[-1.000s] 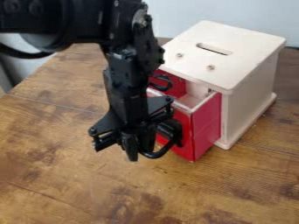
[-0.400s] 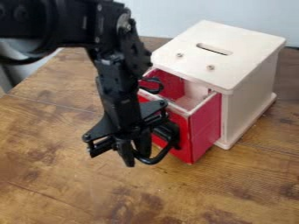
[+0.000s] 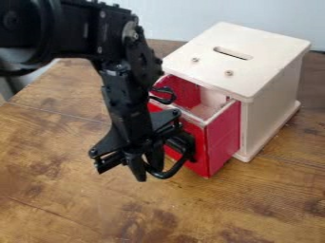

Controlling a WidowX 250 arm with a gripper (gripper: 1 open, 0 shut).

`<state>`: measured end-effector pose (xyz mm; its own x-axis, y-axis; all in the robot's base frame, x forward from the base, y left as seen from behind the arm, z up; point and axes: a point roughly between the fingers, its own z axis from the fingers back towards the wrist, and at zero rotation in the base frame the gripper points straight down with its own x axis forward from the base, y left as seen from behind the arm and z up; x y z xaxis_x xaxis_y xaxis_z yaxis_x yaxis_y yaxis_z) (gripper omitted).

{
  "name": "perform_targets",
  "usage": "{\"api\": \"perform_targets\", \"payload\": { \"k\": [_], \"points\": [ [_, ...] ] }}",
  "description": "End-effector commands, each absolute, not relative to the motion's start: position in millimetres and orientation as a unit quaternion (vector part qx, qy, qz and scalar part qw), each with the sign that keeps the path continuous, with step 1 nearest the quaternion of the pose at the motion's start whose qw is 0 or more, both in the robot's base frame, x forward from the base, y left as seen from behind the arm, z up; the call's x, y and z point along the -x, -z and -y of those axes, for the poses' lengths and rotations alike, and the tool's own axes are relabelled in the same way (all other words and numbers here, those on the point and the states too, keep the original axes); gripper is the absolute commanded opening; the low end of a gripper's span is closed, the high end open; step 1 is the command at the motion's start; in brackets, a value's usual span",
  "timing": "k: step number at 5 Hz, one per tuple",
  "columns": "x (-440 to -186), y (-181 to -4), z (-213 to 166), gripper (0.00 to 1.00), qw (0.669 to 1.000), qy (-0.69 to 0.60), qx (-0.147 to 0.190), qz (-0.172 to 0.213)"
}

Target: Open the drawer

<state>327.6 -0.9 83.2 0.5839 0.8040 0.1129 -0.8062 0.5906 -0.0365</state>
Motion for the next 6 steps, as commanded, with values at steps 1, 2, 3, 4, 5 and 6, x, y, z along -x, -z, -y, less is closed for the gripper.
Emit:
{"api": "perform_targets", "payload": {
  "k": [1, 2, 3, 4, 5, 6],
  "points": [
    [-320.6, -112.7, -15.5, 0.0, 0.889, -0.445, -0.043, 0.1],
    [-320.4, -115.6, -18.0, 0.0, 0.887, -0.45, -0.058, 0.085],
    [-326.2, -109.5, -22.4, 0.0, 0.904, -0.418, -0.061, 0.062],
    [-333.4, -107.1, -22.3, 0.0, 0.916, -0.4, -0.019, 0.029],
    [-329.1, -106.8, -23.7, 0.0, 0.911, -0.408, 0.023, 0.053],
    [-323.6, -114.0, -20.2, 0.0, 0.909, -0.403, 0.033, 0.099]
  ]
}}
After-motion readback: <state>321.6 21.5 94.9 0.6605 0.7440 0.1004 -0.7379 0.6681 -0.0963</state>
